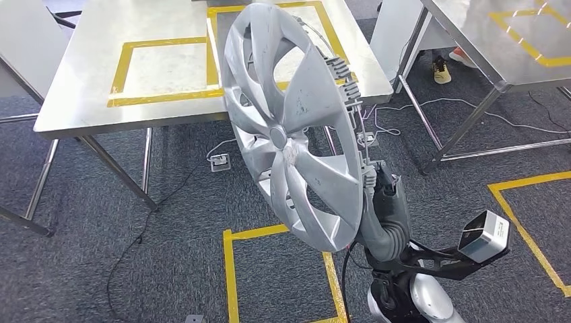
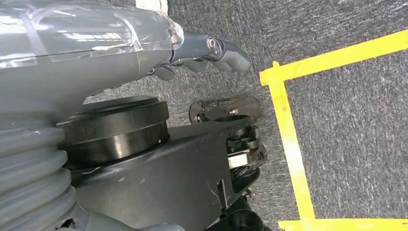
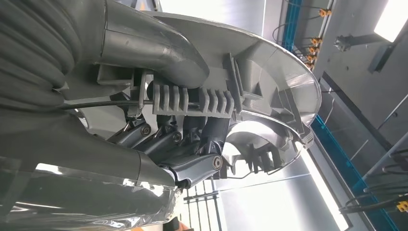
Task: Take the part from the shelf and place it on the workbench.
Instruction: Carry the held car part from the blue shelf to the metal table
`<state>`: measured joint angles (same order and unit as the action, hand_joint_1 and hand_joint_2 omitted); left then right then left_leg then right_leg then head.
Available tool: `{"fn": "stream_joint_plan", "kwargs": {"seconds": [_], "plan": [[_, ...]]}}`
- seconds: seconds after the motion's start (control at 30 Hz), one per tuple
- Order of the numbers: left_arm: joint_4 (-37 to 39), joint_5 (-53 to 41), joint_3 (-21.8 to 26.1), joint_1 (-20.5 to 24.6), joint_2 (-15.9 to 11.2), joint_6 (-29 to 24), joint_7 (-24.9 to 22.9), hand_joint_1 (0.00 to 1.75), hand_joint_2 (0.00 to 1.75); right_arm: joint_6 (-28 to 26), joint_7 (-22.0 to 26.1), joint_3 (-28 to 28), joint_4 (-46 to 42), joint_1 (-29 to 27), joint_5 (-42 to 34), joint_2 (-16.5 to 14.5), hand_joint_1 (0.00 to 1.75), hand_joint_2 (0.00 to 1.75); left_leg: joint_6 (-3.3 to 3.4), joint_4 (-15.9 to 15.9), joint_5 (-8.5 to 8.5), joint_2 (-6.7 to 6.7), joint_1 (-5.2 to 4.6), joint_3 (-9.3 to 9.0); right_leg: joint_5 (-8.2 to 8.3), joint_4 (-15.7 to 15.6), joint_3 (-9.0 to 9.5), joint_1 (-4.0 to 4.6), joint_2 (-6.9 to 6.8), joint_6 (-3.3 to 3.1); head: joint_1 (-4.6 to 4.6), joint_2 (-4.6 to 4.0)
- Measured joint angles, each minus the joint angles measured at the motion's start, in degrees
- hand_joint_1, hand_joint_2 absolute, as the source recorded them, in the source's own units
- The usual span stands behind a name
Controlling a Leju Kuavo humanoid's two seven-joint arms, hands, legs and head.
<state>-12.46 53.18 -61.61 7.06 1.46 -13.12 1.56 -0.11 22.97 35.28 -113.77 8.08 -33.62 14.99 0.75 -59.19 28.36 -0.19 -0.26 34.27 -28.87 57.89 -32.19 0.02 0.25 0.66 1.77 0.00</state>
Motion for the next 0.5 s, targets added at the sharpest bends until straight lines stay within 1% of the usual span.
{"fn": "stream_joint_plan", "kwargs": {"seconds": [0.5], "plan": [[0.00, 0.00, 0.00, 0.00, 0.00, 0.26, 0.11, 0.00, 1.75, 0.11, 0.00, 0.02, 0.00, 0.08, 0.00, 0.00, 1.75, 1.75, 0.04, 0.00, 0.03, 0.02, -0.02, -0.01, 0.04, -0.36, 0.23, -0.01, 0.01, 0.05, 0.11, 0.00]]}}
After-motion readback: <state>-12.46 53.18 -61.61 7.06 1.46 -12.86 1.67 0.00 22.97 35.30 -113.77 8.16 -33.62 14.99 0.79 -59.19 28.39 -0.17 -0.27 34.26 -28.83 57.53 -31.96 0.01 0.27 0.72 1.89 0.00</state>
